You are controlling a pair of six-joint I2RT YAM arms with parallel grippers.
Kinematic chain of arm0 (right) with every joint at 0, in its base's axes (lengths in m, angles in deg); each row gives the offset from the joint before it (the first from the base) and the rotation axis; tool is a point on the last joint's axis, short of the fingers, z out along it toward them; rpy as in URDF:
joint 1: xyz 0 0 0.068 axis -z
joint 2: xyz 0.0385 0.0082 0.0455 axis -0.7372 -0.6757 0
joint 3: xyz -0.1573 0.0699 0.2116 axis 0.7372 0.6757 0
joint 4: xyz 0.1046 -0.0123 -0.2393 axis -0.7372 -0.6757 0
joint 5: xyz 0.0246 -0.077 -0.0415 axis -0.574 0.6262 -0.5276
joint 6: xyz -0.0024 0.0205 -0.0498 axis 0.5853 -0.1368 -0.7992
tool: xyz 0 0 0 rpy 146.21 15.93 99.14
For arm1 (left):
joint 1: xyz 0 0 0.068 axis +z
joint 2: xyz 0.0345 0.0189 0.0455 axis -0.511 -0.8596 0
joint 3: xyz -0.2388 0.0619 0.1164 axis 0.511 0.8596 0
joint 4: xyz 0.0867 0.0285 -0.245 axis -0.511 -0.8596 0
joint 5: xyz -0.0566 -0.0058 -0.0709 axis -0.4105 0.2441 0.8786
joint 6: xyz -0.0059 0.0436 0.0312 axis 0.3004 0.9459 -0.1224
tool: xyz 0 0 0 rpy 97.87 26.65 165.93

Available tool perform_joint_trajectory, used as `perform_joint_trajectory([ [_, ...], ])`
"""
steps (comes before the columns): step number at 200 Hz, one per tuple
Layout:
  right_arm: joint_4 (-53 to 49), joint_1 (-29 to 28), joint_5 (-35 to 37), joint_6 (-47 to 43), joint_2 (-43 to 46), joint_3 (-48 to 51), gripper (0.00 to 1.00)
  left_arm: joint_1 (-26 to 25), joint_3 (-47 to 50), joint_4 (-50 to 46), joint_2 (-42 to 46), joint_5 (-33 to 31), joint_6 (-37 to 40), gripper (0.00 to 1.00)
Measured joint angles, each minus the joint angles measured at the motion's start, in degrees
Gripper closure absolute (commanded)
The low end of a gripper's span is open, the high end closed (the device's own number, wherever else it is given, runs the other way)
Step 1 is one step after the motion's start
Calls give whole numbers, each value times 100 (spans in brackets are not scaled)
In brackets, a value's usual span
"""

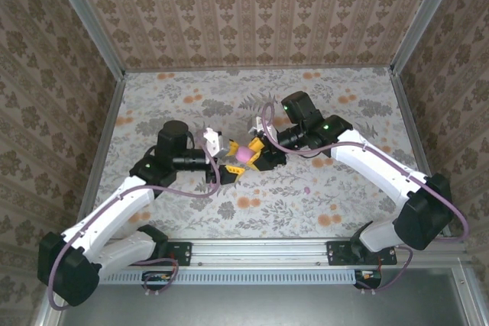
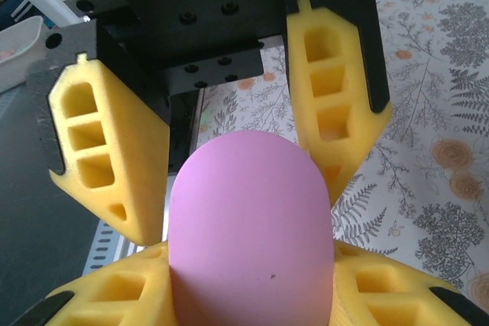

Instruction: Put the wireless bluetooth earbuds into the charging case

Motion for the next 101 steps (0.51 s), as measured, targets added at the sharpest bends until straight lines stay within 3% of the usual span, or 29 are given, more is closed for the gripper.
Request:
perform_joint_trajectory([
  [101, -164, -42, 162, -402, 11, 11, 62, -22, -35, 4, -20, -42, -9, 43],
])
